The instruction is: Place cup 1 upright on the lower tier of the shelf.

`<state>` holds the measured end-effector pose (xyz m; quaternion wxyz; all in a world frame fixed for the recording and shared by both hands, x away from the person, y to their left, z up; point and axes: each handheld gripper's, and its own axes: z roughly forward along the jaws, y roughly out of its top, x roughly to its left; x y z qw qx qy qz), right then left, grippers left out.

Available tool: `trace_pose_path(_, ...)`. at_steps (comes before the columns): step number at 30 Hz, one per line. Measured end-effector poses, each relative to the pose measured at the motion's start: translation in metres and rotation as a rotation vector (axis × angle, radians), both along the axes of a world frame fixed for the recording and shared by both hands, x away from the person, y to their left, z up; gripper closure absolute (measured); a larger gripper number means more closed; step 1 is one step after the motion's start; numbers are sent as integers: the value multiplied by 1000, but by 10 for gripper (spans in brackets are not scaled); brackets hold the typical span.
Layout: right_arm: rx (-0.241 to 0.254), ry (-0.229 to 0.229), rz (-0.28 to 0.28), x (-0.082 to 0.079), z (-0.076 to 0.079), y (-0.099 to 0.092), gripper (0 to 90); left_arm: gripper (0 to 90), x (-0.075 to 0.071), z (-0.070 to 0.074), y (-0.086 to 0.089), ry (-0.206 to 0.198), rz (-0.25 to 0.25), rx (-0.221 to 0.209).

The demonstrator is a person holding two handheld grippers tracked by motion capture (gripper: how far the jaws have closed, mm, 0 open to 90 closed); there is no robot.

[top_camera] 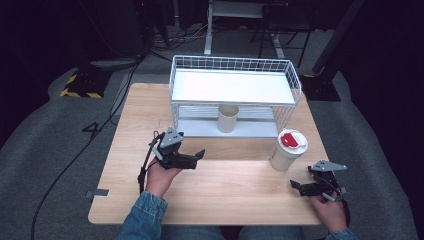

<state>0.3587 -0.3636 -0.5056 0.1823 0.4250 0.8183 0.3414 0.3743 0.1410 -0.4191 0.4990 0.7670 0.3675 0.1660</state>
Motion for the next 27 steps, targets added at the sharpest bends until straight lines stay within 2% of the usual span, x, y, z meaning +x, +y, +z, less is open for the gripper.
trace_pose_path(4,2,1,2,0,0,0,23,16,-12,1,9,3,11,55)
trace_pose_path(10,2,1,1,0,0,0,23,15,-29,-4,21,15,25,85)
trace_pose_path(11,2,1,1,0,0,0,24,16,-32,-5,24,14,22,105)
trace_pose_path(18,2,1,2,0,0,0,23,19,-47,-14,34,33,24,124)
trace_pose_path(21,2,1,2,0,0,0,24,23,-49,-20,37,51,29,148)
trace_pose_path(24,2,1,2,0,0,0,23,23,-52,-28,41,79,43,139)
trace_pose_path(27,2,1,1,0,0,0,23,23,-53,-35,44,103,50,157)
